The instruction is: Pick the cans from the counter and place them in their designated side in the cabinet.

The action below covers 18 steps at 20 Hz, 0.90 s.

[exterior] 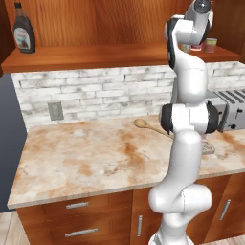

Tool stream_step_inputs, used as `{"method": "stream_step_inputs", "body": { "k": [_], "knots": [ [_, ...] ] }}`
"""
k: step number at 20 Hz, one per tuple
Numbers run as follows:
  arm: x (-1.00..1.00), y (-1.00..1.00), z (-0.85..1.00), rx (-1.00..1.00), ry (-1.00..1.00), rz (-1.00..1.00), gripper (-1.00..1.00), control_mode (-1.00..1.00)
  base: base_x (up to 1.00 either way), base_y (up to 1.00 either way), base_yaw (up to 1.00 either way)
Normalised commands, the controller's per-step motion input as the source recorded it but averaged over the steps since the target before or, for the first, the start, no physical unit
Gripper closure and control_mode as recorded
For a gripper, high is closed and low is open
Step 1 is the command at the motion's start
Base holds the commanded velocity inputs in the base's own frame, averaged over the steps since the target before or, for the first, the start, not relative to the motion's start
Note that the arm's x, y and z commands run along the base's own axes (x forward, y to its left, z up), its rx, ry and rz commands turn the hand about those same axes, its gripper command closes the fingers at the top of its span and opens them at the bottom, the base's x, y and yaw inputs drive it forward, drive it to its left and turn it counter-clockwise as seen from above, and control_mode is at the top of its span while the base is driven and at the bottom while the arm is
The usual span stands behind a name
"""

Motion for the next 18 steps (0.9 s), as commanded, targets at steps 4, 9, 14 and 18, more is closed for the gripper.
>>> {"method": "stream_step_inputs", "body": {
  "k": [4, 9, 14, 18],
  "knots": [
    [-0.46, 0.10, 0.03, 0.01, -0.08, 0.02, -1.00, -1.00, 0.00, 0.00, 0.00],
    [-0.56, 0.23, 0.03, 0.00, -0.08, 0.04, -1.00, -1.00, 0.00, 0.00, 0.00],
    [-0.72, 0.34, 0.00, 0.00, -0.08, 0.07, -1.00, -1.00, 0.00, 0.00, 0.00],
    [-0.75, 0.31, 0.00, 0.00, -0.09, 0.07, -1.00, -1.00, 0.00, 0.00, 0.00]
  ]
}}
